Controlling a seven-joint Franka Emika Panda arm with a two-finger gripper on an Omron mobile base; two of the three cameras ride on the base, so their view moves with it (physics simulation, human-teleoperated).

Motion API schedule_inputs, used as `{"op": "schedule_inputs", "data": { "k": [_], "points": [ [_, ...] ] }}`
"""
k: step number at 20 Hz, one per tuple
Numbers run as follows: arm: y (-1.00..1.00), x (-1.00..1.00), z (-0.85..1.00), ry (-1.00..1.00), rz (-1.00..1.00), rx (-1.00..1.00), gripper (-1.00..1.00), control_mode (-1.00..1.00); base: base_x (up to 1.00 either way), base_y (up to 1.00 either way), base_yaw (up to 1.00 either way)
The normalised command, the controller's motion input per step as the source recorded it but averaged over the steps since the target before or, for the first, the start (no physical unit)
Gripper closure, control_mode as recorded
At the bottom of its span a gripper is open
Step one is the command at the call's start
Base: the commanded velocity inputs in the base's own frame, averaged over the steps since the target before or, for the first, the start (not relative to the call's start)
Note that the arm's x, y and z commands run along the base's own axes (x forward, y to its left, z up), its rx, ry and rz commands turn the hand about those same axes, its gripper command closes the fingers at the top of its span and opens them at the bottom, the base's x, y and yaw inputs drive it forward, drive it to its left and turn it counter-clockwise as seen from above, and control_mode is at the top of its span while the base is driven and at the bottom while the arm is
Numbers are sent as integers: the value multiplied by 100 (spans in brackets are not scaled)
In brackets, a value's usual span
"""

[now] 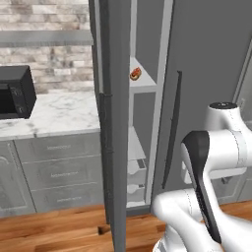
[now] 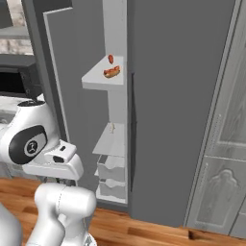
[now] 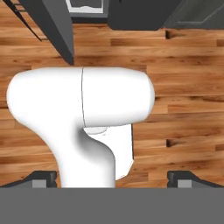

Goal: Store the hot dog in the freezer for long-term storage. Close the freezer door after placing the cooked food.

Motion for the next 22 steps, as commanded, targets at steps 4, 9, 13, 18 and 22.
{"op": "schedule_inputs", "data": {
  "k": [4,9,13,18,22],
  "points": [
    [0,0,0,0,0,0,-100,100,-6,11,1],
    [0,0,0,0,0,0,-100,100,-28,43,0],
    [0,0,0,0,0,0,-100,100,-34,55,0],
    [0,0,0,0,0,0,-100,100,-16,18,-4],
    [0,0,0,0,0,0,-100,100,-10,1,-7]
  ]
}}
